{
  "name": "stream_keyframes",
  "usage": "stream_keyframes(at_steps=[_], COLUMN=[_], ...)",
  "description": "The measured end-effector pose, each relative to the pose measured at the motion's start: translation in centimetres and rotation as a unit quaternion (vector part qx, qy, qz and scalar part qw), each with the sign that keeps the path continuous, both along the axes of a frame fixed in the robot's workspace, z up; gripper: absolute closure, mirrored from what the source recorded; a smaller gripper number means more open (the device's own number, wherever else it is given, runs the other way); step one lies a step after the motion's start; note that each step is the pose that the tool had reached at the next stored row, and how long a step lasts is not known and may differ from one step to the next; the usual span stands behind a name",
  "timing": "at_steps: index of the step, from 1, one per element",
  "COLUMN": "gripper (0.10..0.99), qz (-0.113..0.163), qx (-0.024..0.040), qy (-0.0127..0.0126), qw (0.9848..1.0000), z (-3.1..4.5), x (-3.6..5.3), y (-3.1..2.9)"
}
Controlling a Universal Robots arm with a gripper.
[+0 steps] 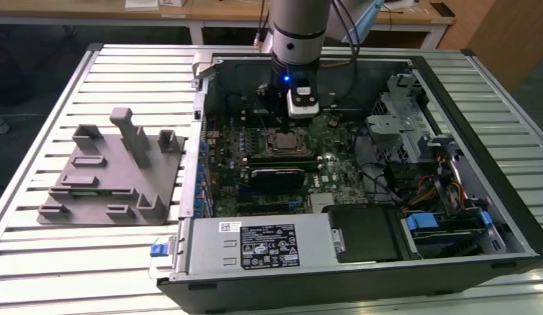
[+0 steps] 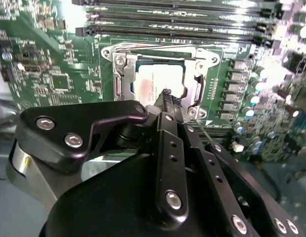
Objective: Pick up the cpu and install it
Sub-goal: 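Close the cpu cover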
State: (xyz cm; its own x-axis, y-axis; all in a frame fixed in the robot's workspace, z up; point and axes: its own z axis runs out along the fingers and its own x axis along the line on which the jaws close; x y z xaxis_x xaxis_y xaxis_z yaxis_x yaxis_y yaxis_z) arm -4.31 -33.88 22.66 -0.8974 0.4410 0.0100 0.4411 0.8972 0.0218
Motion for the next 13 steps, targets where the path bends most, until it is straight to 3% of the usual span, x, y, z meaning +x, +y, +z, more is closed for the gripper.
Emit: stream_keyframes(at_steps=[4,7,13], gripper=[0.98,0.98,0.98], qz=[0.036,0.063,0.118], qx=[0.0,0.0,0.0], qy=[0.0,0.0,0.0], qw=[0.9993,0.998,0.993], z=[-0.03,-0.06,-0.13], x=[0.0,0.0,0.0], y=[0.0,0.0,0.0])
